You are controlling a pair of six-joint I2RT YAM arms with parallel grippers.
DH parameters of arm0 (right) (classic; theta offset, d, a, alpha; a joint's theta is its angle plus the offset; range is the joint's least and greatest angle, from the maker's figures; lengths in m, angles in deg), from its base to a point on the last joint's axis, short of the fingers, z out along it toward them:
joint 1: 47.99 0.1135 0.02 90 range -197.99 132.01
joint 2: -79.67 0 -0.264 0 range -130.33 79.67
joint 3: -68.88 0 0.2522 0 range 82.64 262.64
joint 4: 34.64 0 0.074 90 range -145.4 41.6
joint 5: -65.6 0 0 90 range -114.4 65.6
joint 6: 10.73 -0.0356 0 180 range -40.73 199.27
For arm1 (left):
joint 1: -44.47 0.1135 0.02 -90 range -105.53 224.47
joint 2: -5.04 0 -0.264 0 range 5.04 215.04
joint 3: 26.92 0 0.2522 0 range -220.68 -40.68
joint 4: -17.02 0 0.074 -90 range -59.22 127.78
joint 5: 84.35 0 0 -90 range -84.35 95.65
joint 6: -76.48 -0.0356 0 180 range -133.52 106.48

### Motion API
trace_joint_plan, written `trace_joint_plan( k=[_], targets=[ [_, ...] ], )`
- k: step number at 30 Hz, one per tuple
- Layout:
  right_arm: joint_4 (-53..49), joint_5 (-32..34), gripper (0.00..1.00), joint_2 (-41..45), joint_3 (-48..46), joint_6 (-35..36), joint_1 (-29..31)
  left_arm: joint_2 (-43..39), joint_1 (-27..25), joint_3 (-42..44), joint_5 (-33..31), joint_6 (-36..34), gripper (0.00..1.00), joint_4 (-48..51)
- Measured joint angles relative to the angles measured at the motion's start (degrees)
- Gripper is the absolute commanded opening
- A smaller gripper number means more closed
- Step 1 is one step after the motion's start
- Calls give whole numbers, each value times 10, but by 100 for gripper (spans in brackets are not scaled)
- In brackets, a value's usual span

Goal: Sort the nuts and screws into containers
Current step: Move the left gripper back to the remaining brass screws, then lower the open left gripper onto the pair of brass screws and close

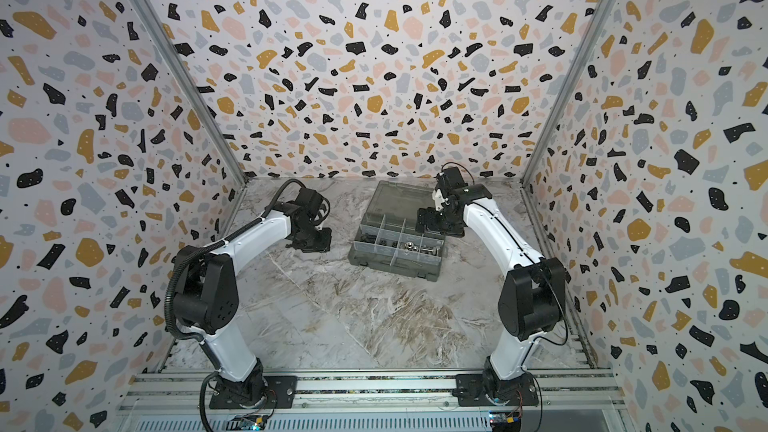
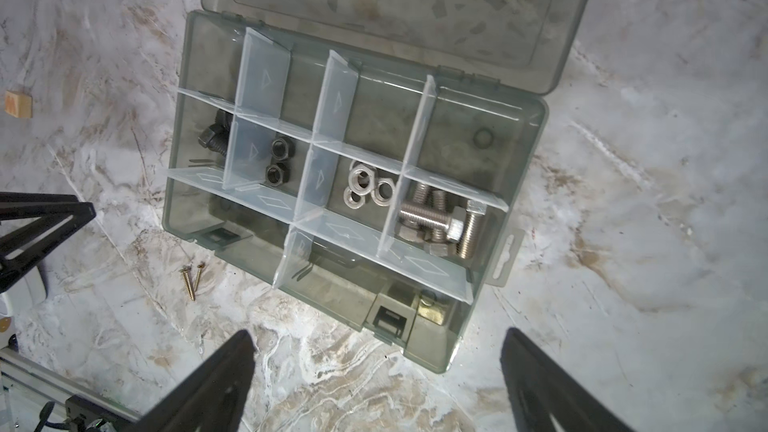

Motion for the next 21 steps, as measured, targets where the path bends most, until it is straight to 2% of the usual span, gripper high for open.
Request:
trace_joint_plan(
  k=[10,15,21],
  targets=[
    [-1,5,94,-17,27,19,9,-56,0,92,2,24,32,-31],
    [11,10,94,8,-7,27,12,-75,-7,133,13,47,31,-53],
    [20,4,94,75,-80,29,14,-76,-78,138,8,65,30,-71]
  ],
)
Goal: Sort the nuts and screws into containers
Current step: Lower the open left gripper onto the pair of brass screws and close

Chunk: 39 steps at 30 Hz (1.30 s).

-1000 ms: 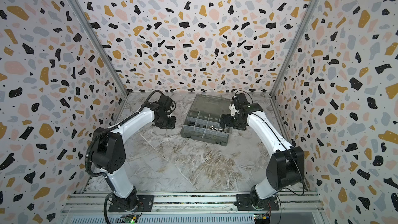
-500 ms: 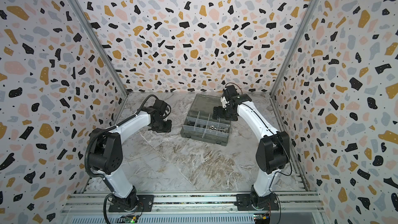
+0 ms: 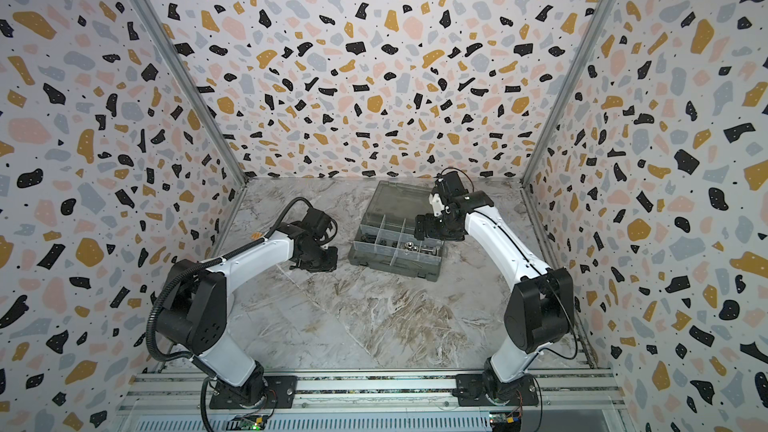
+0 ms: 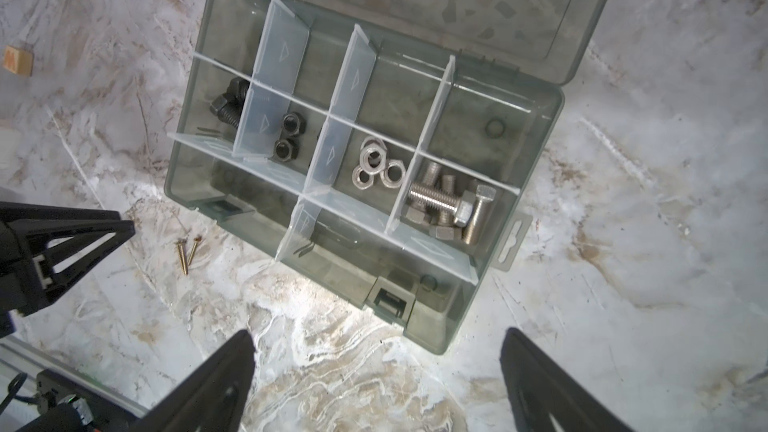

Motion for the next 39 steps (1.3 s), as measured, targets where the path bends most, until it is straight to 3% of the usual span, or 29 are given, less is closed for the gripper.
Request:
trace_joint_plan(
  k=[5,21,39],
  targets=[
    [8,-4,94,44,-46,0,4,0,-36,0,-7,7,28,-12],
    [13,1,94,115,-96,-5,5,48,-54,1,-21,-6,26,-35],
    [11,-1,94,124,-119,-7,5,61,-63,34,-23,-20,26,-40]
  ],
)
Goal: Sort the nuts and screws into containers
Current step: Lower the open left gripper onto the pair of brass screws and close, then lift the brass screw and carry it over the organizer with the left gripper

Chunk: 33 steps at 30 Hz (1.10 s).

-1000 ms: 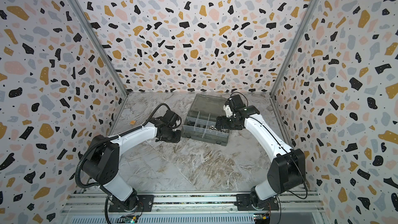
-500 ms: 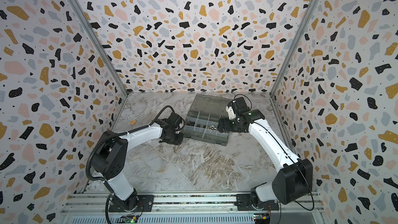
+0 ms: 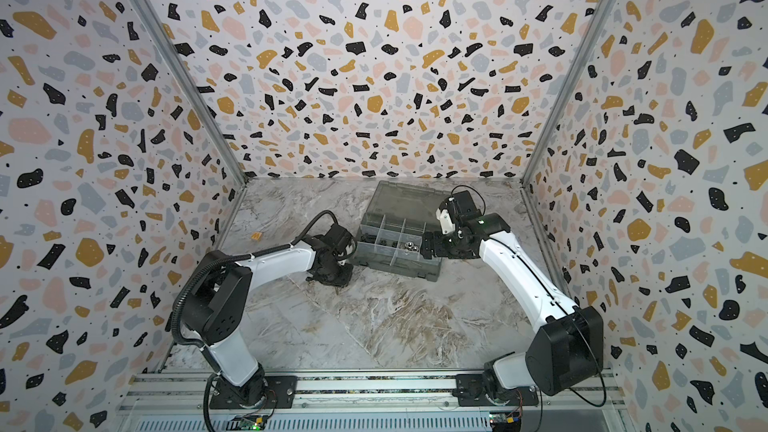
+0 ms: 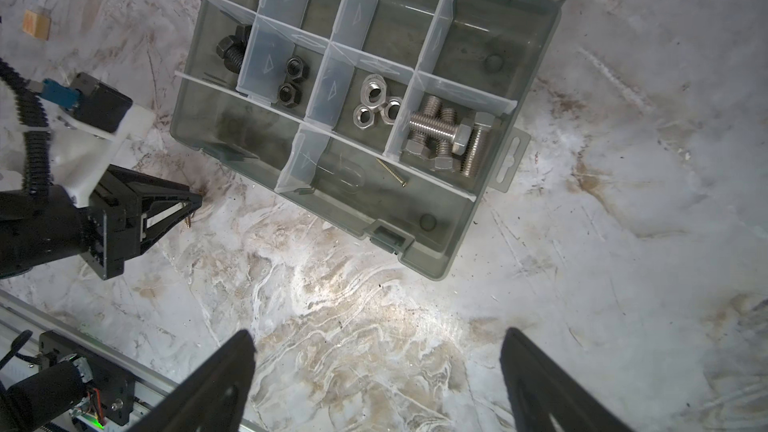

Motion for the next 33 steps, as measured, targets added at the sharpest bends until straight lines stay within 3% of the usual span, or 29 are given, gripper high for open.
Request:
trace_joint_plan(
  k=[7,11,16,24,33],
  targets=[
    [-5,2,94,7,-1,0,0,2,-6,5,-1,-1,24,-8],
    [-9,2,94,12,-2,0,0,4,-8,5,-5,-4,11,-9],
    [-11,3,94,19,-5,0,0,5,-9,4,-7,-10,5,-10],
    [-12,0,94,28,-9,1,3,25,-17,-32,-2,-25,3,28],
    [-12,0,94,53,-34,0,4,28,-31,-139,-2,-37,4,108]
  ],
)
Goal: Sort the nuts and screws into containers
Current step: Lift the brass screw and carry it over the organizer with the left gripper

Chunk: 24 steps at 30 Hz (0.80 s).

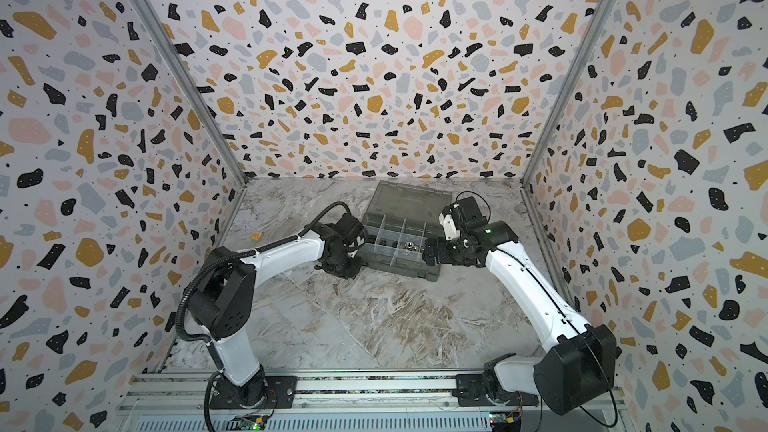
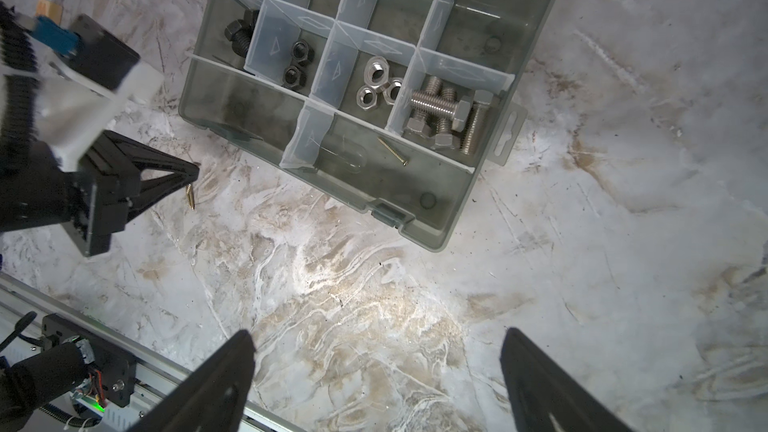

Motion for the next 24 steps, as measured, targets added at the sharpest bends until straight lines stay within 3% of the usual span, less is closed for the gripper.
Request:
trace_joint_plan(
  k=[9,24],
  targets=[
    [1,2,94,9,-3,-2,0,16,-39,-138,-14,-5,5,65],
    [-19,24,94,69,-29,-15,-14,191,-117,-368,0,-13,5,112]
  ],
)
